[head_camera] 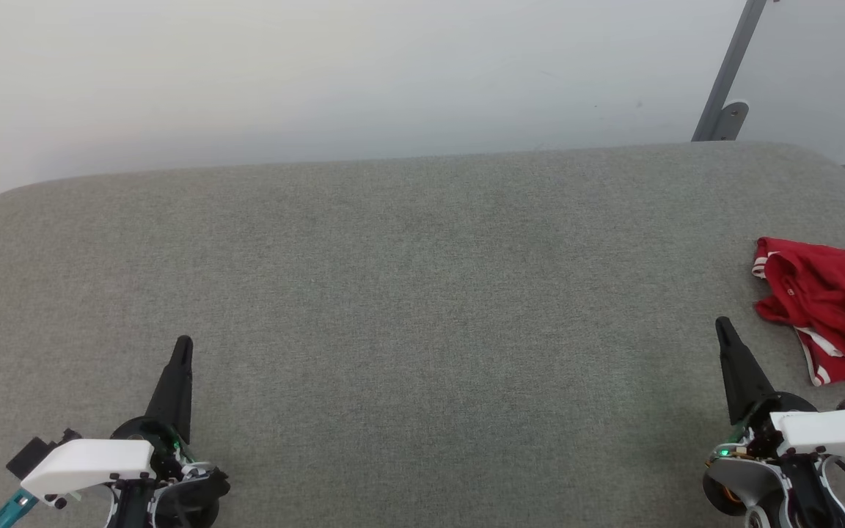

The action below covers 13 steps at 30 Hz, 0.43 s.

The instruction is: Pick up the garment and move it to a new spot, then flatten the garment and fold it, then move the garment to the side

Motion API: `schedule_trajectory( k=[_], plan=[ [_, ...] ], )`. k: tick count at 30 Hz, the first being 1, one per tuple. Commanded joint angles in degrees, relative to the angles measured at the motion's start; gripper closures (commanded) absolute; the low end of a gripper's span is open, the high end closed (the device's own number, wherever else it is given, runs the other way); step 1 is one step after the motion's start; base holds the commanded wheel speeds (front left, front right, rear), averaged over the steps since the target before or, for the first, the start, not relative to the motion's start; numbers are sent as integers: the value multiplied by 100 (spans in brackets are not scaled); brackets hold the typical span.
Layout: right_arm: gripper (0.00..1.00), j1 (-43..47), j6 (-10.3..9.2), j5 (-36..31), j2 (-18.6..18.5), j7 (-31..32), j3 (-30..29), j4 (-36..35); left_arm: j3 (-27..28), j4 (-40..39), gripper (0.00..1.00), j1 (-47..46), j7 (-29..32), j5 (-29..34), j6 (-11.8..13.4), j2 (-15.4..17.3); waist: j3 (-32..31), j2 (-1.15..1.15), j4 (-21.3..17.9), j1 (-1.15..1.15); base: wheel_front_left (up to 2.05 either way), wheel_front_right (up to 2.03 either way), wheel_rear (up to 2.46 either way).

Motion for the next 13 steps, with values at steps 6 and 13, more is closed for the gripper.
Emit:
schedule_trajectory(
  k=[6,13],
  plan=[
    [100,-23,-2,23,8,7,0,1,25,-2,100,-86,31,17,2,-19,0,0,0,0,0,0,0],
    [100,-23,-2,23,8,7,-1,1,29,-1,100,-86,28,21,2,-22,0,0,0,0,0,0,0]
  ],
)
